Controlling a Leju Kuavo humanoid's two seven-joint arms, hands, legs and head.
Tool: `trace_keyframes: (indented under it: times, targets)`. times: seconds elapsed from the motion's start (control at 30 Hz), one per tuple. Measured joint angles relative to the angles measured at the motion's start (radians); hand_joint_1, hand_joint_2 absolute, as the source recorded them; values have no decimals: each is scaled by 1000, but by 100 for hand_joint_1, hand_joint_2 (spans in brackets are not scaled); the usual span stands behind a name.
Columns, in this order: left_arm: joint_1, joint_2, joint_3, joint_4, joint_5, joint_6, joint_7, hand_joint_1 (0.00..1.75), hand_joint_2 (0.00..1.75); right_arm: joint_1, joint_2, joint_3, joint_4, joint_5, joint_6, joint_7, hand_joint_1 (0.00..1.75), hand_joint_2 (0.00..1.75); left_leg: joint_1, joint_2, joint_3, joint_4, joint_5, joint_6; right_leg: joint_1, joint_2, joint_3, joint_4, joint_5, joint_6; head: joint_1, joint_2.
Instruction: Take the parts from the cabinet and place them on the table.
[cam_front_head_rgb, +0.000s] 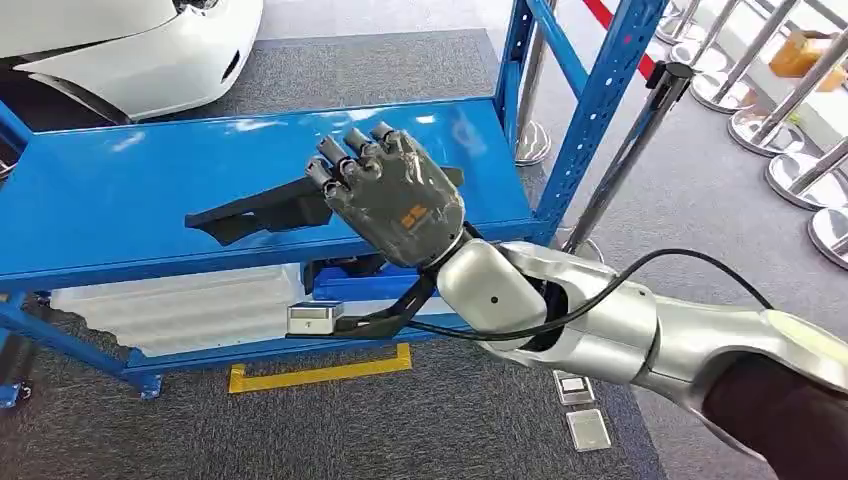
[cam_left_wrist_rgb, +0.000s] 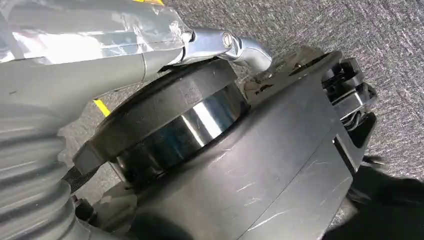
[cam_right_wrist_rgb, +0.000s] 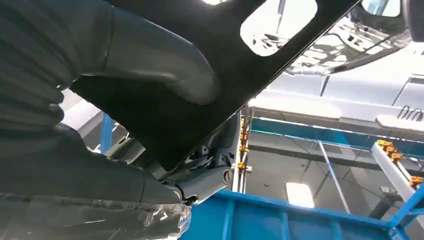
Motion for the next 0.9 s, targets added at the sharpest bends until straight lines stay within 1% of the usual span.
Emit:
trace_keyframes:
  times: [0.03,0.07,0.13,0.17,0.2,0.23,0.27,0.3,0.33,0.37,0.4,0.43,0.47,0.5,0.53,0.57,0.6,0.63,0.67,0.7,0.73,0.77,0.8,0.83,0.87,0.9]
  targets:
    - [-1,-2,0,0,0,0,0,0,175,-1,1,0,0,0,0,0,175,175,-3,1,-6,2,1,-4,6,1,37,-65,-11,-10,-1,0]
    - [-3,-2,0,-1,1,0,0,0,175,-2,3,0,0,0,0,1,175,175,-2,1,-8,3,7,-11,7,0,44,-86,-10,-10,-4,0]
    - [-4,-2,0,-1,2,0,0,0,175,-2,3,0,-1,-1,0,1,175,175,1,1,-9,-2,17,-24,11,1,39,-87,-5,-13,-2,0]
    - [-4,-2,0,-1,2,0,0,0,175,-2,3,0,-1,-2,0,2,175,175,-1,1,-9,-3,21,-29,9,1,40,-96,-3,-15,-2,0]
    - [-4,0,0,0,2,0,0,0,175,-2,4,0,0,-3,1,2,175,175,-3,-3,-15,11,3,-33,-7,-7,44,-115,4,-23,-2,0]
    - [-3,0,0,-1,2,1,0,0,175,-2,6,0,-1,-4,3,2,175,175,-6,-5,-27,40,-30,-40,-6,-6,38,-119,11,-30,-8,0]
    - [-4,0,0,-1,2,1,0,0,175,-3,7,0,-1,-5,3,3,175,175,-4,-4,-50,104,-79,-44,-6,-8,31,-117,16,-36,-19,0]
    - [-4,0,0,-1,2,1,0,0,175,-3,7,0,-1,-6,4,3,175,175,-3,-4,-75,183,-124,-48,-5,-9,23,-114,19,-37,-24,0]
    - [-6,1,1,-1,2,1,0,0,175,-3,7,2,-1,-6,5,3,175,175,-3,-4,-95,251,-156,-52,-5,-10,15,-109,20,-37,-29,0]
    - [-6,1,1,-1,2,1,-1,0,175,-3,7,4,-1,-6,6,3,175,175,-3,-4,-101,294,-165,-55,-5,-11,8,-102,22,-37,-32,0]
    - [-6,1,1,-1,2,1,-1,0,175,-2,7,6,-1,-8,6,3,175,175,-2,-4,-83,289,-150,-57,-6,-12,0,-95,23,-36,-39,0]
    - [-5,1,1,-1,2,1,-1,0,175,-2,7,8,-1,-9,6,3,175,175,2,-4,-47,239,-117,-59,-6,-11,-8,-89,24,-34,-44,0]
    - [-5,1,1,-1,3,2,0,0,175,-2,7,8,-1,-11,6,3,175,175,6,-4,2,158,-76,-60,-7,-11,-15,-82,25,-32,-47,0]
    - [-3,1,1,-1,2,2,3,0,175,-3,8,8,-1,-12,6,3,175,175,11,-4,47,73,-43,-62,-8,-10,-21,-73,25,-30,-49,0]
    - [0,1,1,-1,2,2,3,0,175,-3,8,8,-2,-12,6,3,175,175,11,-6,64,37,-64,-61,-5,-9,-30,-69,25,-24,-52,0]
    - [1,1,1,-1,2,2,3,0,175,-3,8,8,-2,-13,6,3,175,175,1,-9,63,23,-53,-50,-2,-8,-37,-62,30,-17,-55,0]
    - [2,1,1,-1,2,2,3,0,175,-3,10,8,-2,-13,6,4,175,175,2,-9,55,23,-52,-45,-1,-8,-40,-62,38,-9,-49,0]
    - [1,1,1,-1,2,2,3,0,175,-3,10,8,-3,-14,6,5,175,175,2,-9,53,22,-52,-45,-2,-8,-43,-62,42,-6,-46,0]
    - [1,1,1,-1,2,2,3,0,175,-3,10,8,-3,-15,6,5,175,175,3,-9,49,21,-50,-39,0,-9,-45,-62,46,0,-42,0]
    - [1,0,1,-2,2,2,3,0,175,-3,10,8,-3,-15,6,5,175,175,11,-5,45,12,-41,-26,-1,-7,-53,-56,34,5,-39,0]
    - [0,0,1,-2,2,2,3,0,175,-4,10,8,-3,-15,6,5,175,175,10,-4,38,12,-35,-16,-4,-6,-62,-34,5,11,-32,0]
    - [-1,0,1,-2,2,2,3,0,175,-4,10,8,-3,-15,6,5,175,175,10,-3,28,12,-29,-6,-4,-5,-85,27,-46,14,-20,0]
    - [-2,0,1,-2,2,2,3,0,175,-4,10,8,-3,-15,6,5,175,175,8,-2,18,13,-23,0,-4,-3,-112,103,-93,16,-12,0]
    - [-2,0,1,-2,2,2,3,0,175,-3,10,8,-3,-16,6,5,175,175,6,-1,9,14,-17,3,-5,-3,-137,180,-128,18,-8,0]
    - [-1,0,1,-2,2,2,3,0,175,-3,10,9,-3,-16,6,5,175,175,4,-1,1,16,-12,4,-4,-3,-149,230,-140,18,-2,0]
    - [-1,0,1,-2,2,2,3,0,175,-3,10,10,-3,-18,6,5,175,175,2,-1,-6,17,-8,4,-4,-3,-143,237,-128,17,2,0]
